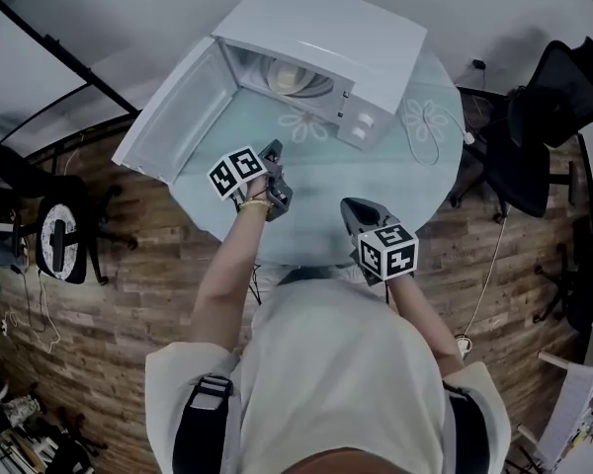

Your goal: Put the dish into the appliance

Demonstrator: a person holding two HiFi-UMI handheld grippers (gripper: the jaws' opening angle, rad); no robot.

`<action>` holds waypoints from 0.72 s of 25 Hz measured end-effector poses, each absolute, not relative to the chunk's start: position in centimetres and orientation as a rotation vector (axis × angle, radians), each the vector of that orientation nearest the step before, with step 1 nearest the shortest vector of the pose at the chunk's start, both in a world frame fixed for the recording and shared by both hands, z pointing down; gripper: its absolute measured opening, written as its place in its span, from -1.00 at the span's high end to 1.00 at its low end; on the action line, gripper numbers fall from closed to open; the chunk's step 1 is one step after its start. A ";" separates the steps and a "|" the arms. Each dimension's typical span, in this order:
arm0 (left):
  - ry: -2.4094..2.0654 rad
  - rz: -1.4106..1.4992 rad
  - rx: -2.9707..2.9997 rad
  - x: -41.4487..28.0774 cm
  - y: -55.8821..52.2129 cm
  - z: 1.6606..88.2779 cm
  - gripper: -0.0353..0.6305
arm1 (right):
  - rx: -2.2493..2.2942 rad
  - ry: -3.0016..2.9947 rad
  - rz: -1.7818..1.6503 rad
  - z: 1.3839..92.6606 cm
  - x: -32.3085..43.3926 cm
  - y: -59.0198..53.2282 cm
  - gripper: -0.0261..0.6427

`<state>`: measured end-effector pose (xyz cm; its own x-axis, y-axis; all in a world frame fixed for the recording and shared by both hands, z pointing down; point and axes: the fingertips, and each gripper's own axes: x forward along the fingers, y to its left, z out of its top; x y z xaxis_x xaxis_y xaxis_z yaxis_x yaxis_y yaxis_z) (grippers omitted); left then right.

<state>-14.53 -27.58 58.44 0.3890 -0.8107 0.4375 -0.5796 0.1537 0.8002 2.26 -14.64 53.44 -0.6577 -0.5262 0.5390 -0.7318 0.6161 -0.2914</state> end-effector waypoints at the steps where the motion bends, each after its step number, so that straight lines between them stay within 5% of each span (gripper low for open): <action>1: -1.291 -0.259 1.532 -14.2 -26.8 58.3 0.87 | 0.996 -2.443 0.696 53.4 2.3 -14.4 0.90; 18: -1.350 -0.074 1.597 -7.6 -11.0 56.6 0.87 | 0.909 -2.500 0.672 51.3 3.0 -7.9 0.90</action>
